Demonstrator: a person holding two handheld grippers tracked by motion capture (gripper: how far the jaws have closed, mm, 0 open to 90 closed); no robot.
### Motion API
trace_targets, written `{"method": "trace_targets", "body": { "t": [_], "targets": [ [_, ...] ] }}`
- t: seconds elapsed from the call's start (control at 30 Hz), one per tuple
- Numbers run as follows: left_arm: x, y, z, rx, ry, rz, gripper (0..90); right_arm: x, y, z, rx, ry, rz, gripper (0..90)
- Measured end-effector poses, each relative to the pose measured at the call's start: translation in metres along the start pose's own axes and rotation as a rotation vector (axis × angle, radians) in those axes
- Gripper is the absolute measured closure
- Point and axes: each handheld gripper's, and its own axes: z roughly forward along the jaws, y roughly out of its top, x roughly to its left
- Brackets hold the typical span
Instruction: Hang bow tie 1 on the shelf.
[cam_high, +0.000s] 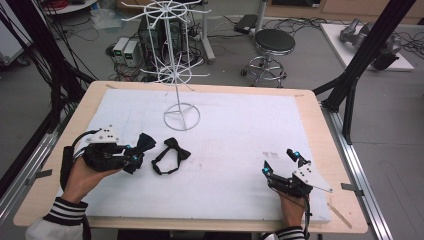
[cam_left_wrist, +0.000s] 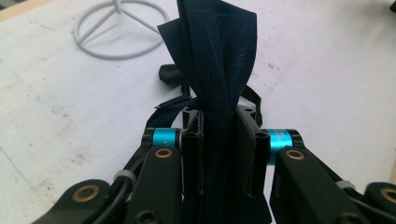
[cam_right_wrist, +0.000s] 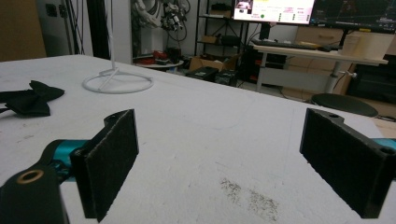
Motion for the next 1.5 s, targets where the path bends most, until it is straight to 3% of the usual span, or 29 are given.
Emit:
{"method": "trace_targets", "body": {
  "t": [0.7,1.5],
  "targets": [
    [0.021,0.022,-0.005,-0.151,0.081,-0.052,73.8,0.0,0.0,0.0,0.002,-0.002,0.0,11.0],
    [0.049,0.047,-0.011,-0.239,0.097,-0.082,73.8,0.0,0.0,0.0,-0.003,-0.001,-0.011,11.0]
  ]
}}
